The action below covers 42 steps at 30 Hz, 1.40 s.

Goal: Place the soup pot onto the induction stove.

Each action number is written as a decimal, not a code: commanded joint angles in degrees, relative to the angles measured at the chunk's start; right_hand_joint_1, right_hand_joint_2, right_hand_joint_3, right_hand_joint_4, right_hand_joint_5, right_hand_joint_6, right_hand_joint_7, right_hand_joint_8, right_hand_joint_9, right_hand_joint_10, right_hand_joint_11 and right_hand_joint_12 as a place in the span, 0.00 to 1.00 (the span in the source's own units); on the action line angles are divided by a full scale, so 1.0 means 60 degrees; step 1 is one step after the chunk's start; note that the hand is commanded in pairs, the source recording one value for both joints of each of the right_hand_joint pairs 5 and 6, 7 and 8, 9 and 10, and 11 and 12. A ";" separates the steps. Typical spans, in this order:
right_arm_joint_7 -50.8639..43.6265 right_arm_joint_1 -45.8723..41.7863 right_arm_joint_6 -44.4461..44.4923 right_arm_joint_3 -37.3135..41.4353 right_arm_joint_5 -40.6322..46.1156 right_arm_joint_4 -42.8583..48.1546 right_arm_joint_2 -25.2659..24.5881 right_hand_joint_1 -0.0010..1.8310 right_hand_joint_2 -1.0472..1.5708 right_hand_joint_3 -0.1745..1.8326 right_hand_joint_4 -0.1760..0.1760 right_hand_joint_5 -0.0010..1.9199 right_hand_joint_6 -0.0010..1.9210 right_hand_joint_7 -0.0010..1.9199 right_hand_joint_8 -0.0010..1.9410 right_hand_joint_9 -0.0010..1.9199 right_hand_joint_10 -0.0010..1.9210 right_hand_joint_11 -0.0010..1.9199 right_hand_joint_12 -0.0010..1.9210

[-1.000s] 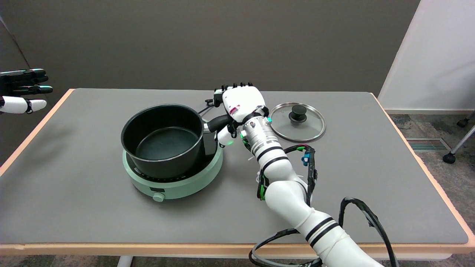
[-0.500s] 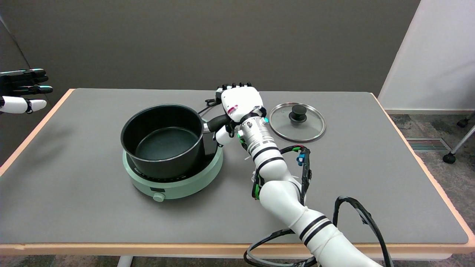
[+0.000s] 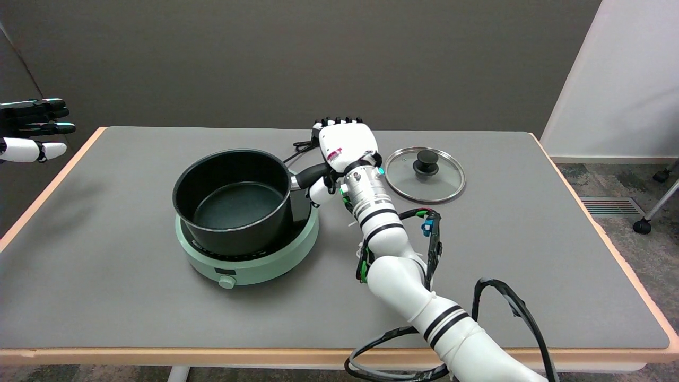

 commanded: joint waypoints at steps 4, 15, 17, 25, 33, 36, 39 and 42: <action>-0.0221 0.0357 0.0278 0.0052 0.0335 -0.0549 -0.0028 0.53 0.44 1.00 0.54 0.32 0.32 0.32 0.32 0.32 0.32 0.32 0.32; -0.0221 0.0670 0.0474 0.0052 0.0637 -0.0948 0.0020 0.54 0.44 1.00 0.53 0.32 0.31 0.32 0.31 0.32 0.31 0.32 0.31; -0.0221 0.0709 0.0474 0.0052 0.0687 -0.1043 0.0025 0.54 0.44 1.00 0.53 0.32 0.32 0.32 0.31 0.32 0.32 0.32 0.32; -0.0221 0.0861 0.0553 0.0039 0.0842 -0.1256 0.0025 0.54 0.44 1.00 0.53 0.31 0.31 0.31 0.31 0.31 0.31 0.31 0.31; -0.0221 0.0947 0.0553 0.0026 0.0855 -0.1328 0.0025 0.54 0.48 0.91 1.00 0.40 0.40 0.40 0.39 0.40 0.40 0.40 0.40; -0.0221 0.0947 0.0553 0.0004 0.0855 -0.1328 0.0016 0.55 0.52 0.77 1.00 0.47 0.47 0.47 0.46 0.47 0.47 0.47 0.47; -0.0242 0.0925 0.0562 -0.0014 0.0855 -0.1315 0.0003 0.56 0.53 0.70 0.56 0.52 0.52 0.52 0.51 0.52 0.52 0.52 0.52; -0.0314 0.0920 0.0642 -0.0028 0.0855 -0.1323 -0.0028 0.56 0.53 0.68 0.55 0.53 0.53 0.53 0.52 0.53 0.53 0.53 0.53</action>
